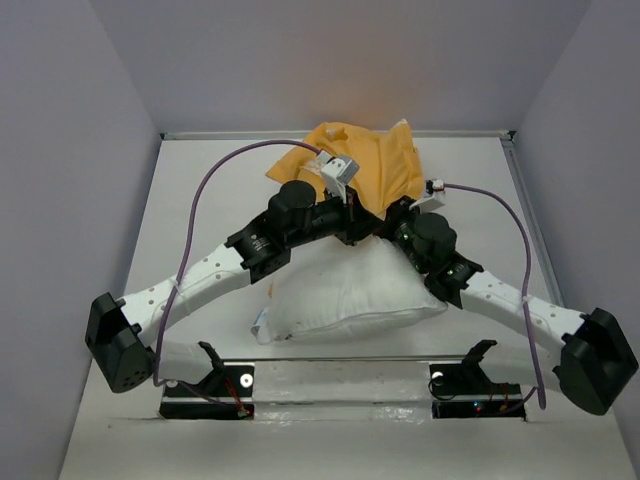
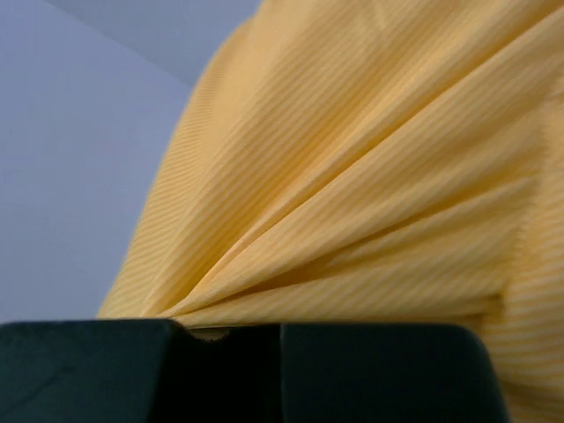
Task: Put the pillow into the pillowcase
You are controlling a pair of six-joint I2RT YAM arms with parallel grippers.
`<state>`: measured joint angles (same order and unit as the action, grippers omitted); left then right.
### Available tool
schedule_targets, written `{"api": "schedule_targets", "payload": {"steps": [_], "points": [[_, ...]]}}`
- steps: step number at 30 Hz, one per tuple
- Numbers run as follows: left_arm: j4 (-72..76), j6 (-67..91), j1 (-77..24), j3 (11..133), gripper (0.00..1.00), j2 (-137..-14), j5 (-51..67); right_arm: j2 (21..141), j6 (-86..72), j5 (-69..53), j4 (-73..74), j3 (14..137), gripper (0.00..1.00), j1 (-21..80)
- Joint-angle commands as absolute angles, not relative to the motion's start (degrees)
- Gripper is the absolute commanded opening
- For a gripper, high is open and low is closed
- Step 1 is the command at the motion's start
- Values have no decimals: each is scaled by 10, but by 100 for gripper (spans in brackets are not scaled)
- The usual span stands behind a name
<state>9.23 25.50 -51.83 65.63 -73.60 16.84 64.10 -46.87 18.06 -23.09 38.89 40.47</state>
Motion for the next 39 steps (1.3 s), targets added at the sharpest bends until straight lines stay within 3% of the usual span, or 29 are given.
{"api": "schedule_targets", "payload": {"steps": [1,5,11,12,13,14,16,18,20,22,26,29,32,36,39], "points": [[121,308,-568,681,0,-697,301,716,-487,279,-252,442,0,354],[50,279,-566,663,0,-672,268,737,-490,304,-217,439,0,327],[-101,234,-565,630,1,-694,75,709,-443,225,-148,433,0,322],[-105,229,-565,628,8,-707,67,703,-439,212,-142,429,2,322],[-104,225,-569,628,19,-709,67,697,-428,196,-139,428,21,322],[-94,222,-574,631,38,-708,61,691,-422,166,-114,433,28,322],[-94,209,-591,647,55,-705,29,684,-407,133,-86,450,49,322],[-95,202,-604,677,68,-700,11,676,-394,69,-61,455,62,322],[-100,191,-619,707,87,-691,-6,652,-376,42,-24,463,74,322],[-114,185,-644,725,92,-687,-53,607,-345,17,7,460,80,322],[-120,171,-699,740,93,-715,-119,525,-306,87,95,447,74,322],[-103,157,-768,741,92,-759,-215,492,-285,118,112,439,64,287],[-114,140,-792,781,92,-822,-239,507,-271,107,111,438,52,216],[-138,98,-794,840,98,-910,-304,569,-244,10,74,448,56,114],[-156,66,-789,895,99,-984,-348,634,-216,-47,50,460,67,77]]}}
